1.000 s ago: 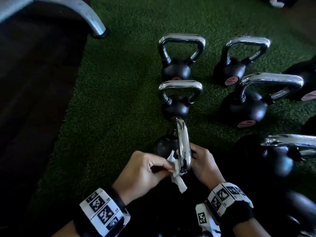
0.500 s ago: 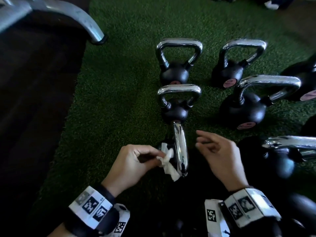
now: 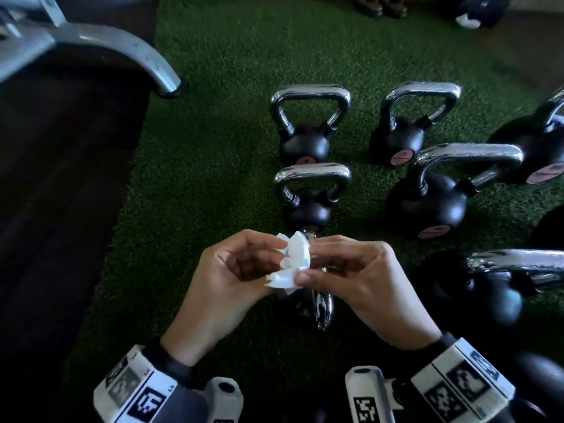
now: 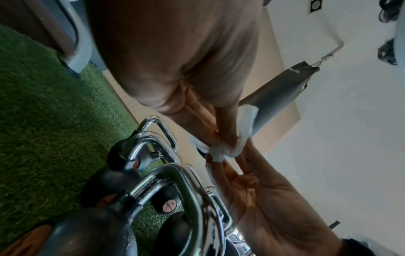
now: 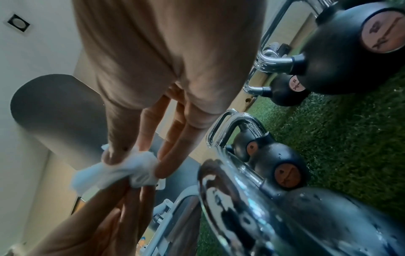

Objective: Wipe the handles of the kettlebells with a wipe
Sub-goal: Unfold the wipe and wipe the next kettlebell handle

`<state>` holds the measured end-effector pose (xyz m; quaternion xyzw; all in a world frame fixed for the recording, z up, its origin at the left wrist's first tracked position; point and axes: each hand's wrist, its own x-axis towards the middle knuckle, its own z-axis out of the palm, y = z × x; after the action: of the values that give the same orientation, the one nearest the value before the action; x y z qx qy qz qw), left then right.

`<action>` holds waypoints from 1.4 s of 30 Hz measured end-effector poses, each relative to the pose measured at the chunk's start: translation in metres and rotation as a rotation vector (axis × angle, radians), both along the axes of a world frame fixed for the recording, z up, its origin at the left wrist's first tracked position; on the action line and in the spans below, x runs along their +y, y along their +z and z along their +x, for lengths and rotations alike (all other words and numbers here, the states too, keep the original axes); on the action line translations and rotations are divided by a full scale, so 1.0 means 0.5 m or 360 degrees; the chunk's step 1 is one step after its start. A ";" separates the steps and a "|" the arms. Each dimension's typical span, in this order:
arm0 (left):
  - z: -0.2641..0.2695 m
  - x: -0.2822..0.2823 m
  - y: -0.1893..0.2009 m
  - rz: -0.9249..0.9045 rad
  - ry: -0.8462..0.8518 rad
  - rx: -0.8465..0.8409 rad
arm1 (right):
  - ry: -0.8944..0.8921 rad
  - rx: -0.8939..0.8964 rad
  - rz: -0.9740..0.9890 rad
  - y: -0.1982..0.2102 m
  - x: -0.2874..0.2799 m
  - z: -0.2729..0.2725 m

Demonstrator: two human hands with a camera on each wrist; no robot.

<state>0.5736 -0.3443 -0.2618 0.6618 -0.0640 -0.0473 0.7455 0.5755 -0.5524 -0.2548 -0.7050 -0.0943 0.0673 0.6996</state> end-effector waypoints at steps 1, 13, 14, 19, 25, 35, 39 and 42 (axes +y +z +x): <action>0.002 0.002 0.002 -0.0013 -0.0037 0.0046 | -0.0001 0.0012 0.0035 -0.001 0.000 0.001; 0.016 0.013 -0.107 0.1141 -0.0431 -0.0089 | -0.0459 -0.0028 0.0024 -0.034 -0.039 0.032; 0.017 0.008 -0.136 0.1277 -0.0596 -0.0097 | -0.0553 -0.0002 -0.0010 -0.048 -0.048 0.039; 0.003 -0.066 -0.250 0.1716 -0.0602 -0.0355 | -0.0784 0.0153 -0.0385 -0.125 -0.063 0.061; 0.010 -0.077 -0.240 0.1480 -0.0350 -0.0408 | -0.0779 0.0323 -0.0629 -0.190 -0.024 0.089; 0.050 -0.028 -0.263 0.1271 -0.0465 -0.0368 | -0.0666 0.0438 -0.0477 -0.190 0.003 0.108; 0.053 -0.022 -0.256 0.1231 -0.0453 -0.0376 | -0.0674 0.0400 -0.0327 -0.180 0.012 0.113; 0.054 -0.023 -0.247 0.1198 -0.0444 -0.0403 | -0.0635 0.0377 -0.0342 -0.173 0.013 0.123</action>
<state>0.6006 -0.3557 -0.3854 0.8735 -0.2225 -0.0862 0.4243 0.6371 -0.5460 -0.3414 -0.7672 0.1370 0.0198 0.6263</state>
